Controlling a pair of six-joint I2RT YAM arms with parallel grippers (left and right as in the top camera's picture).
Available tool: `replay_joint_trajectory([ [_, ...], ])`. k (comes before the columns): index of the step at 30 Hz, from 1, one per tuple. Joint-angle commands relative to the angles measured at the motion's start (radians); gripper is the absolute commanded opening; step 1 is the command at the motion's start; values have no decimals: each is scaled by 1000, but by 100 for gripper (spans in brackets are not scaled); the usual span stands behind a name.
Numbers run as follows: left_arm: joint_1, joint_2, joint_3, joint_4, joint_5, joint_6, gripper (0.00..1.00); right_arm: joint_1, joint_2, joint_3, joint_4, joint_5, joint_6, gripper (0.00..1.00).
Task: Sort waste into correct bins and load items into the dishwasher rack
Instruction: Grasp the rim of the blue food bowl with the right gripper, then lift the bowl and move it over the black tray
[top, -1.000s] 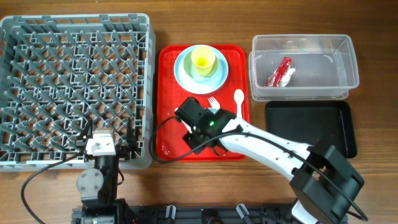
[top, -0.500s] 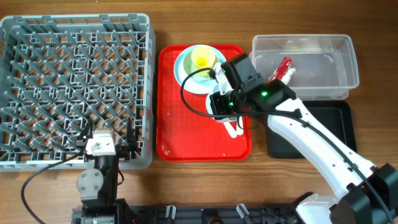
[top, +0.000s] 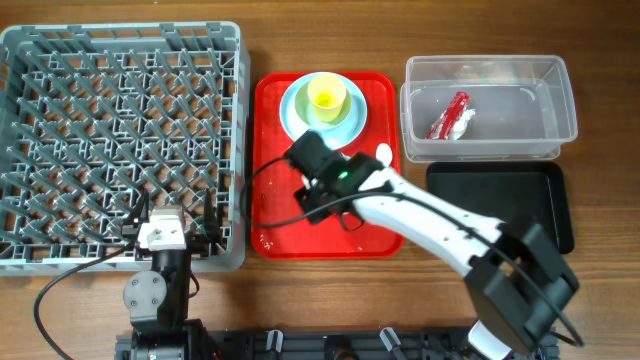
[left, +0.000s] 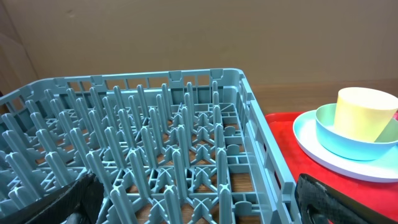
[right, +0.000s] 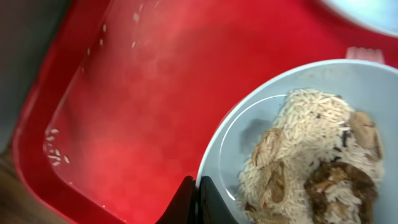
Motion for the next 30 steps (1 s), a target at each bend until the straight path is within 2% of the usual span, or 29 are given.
replay_joint_trajectory([
  [1, -5, -6, -7, -1, -6, 12, 100, 49, 58, 21, 0, 69, -8, 4],
  [5, -5, -6, -7, -1, -6, 12, 100, 73, 64, 21, -3, 69, -7, 4],
  [8, -5, -6, -7, -1, -6, 12, 100, 73, 68, 20, 1, 69, -9, 36],
  [10, -5, -6, -7, -1, -6, 12, 100, 73, 78, 15, 7, 69, -9, 43],
  [12, -5, -6, -7, -1, -6, 12, 100, 73, 99, 10, 19, 64, -8, 41],
  [16, -5, -6, -7, -1, -6, 12, 100, 72, 114, 10, 23, 60, -9, 28],
  [19, -5, -6, -7, -1, -6, 12, 100, 72, 108, 14, 19, 58, -9, 4],
  [23, -5, -6, -7, -1, -6, 12, 100, 72, 70, 45, -6, 62, -8, 4],
  [30, -5, -6, -7, -1, -6, 12, 100, 54, -66, 168, -224, 177, 39, 4],
])
